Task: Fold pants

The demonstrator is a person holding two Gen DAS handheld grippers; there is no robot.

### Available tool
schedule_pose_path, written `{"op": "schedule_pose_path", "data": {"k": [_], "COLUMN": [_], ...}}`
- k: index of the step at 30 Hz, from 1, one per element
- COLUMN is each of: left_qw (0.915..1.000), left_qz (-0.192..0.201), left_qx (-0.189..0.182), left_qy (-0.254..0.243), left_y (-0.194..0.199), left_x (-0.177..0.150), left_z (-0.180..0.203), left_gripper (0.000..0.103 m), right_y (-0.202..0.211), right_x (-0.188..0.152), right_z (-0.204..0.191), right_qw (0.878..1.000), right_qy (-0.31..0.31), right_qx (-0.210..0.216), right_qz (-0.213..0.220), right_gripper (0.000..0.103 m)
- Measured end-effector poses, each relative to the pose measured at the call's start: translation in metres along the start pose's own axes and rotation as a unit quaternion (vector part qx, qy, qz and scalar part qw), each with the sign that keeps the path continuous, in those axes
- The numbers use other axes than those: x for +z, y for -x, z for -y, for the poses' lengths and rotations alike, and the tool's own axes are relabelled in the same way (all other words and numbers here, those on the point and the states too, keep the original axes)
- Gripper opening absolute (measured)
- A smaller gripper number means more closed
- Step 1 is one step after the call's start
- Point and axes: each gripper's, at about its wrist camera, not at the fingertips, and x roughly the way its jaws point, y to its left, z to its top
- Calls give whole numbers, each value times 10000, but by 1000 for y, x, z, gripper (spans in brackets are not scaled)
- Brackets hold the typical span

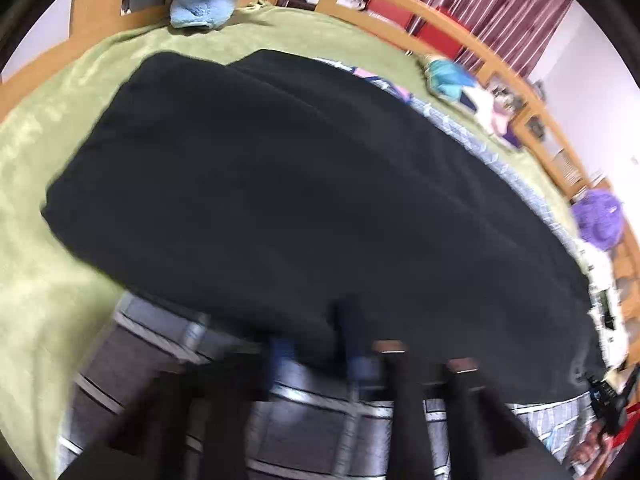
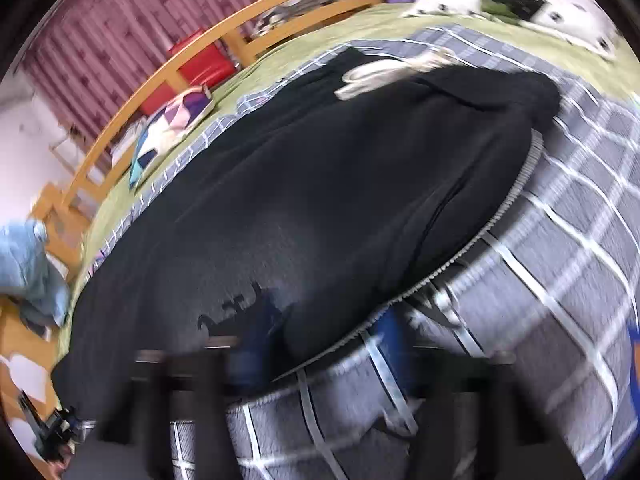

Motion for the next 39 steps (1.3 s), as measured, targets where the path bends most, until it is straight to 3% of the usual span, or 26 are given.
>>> {"op": "schedule_pose_path", "data": {"k": [3, 9, 16, 19, 23, 24, 28, 33, 35, 37, 39], "left_qw": [9991, 9960, 9899, 9859, 9876, 9898, 9946, 9944, 9937, 9909, 9886], "left_qz": [101, 595, 1078, 1285, 1196, 1050, 527, 661, 758, 1043, 1196], "left_qx": [-413, -563, -501, -259, -147, -79, 247, -79, -78, -47, -14], "left_qy": [33, -357, -778, -1044, -1006, -955, -856, -822, -819, -848, -911], "left_y": [19, 52, 38, 14, -29, -45, -72, -38, -23, -1, 19], "left_x": [16, 64, 137, 170, 199, 205, 205, 180, 175, 165, 151], "left_z": [-1, 24, 59, 83, 98, 100, 98, 82, 81, 75, 66], "left_gripper": [11, 11, 11, 11, 11, 12, 14, 29, 55, 74, 74], "right_y": [5, 26, 3, -12, -61, -80, -120, -80, -60, -47, -30], "right_x": [17, 76, 141, 164, 201, 207, 204, 165, 149, 137, 116], "right_z": [-18, -70, -112, -121, -127, -127, -135, -141, -139, -135, -124], "right_qw": [9998, 9965, 9925, 9913, 9951, 9966, 9969, 9901, 9884, 9876, 9898], "right_qy": [204, 699, 1012, 1053, 745, 628, 775, 1327, 1440, 1504, 1387], "right_qx": [1, 68, 176, 199, 169, 199, -132, -104, -133, -197, -90], "right_qz": [79, 454, 664, 767, 620, 488, 40, 444, 460, 404, 320], "right_gripper": [15, 13, 13, 13, 18, 24, 29, 47, 55, 55, 55]}}
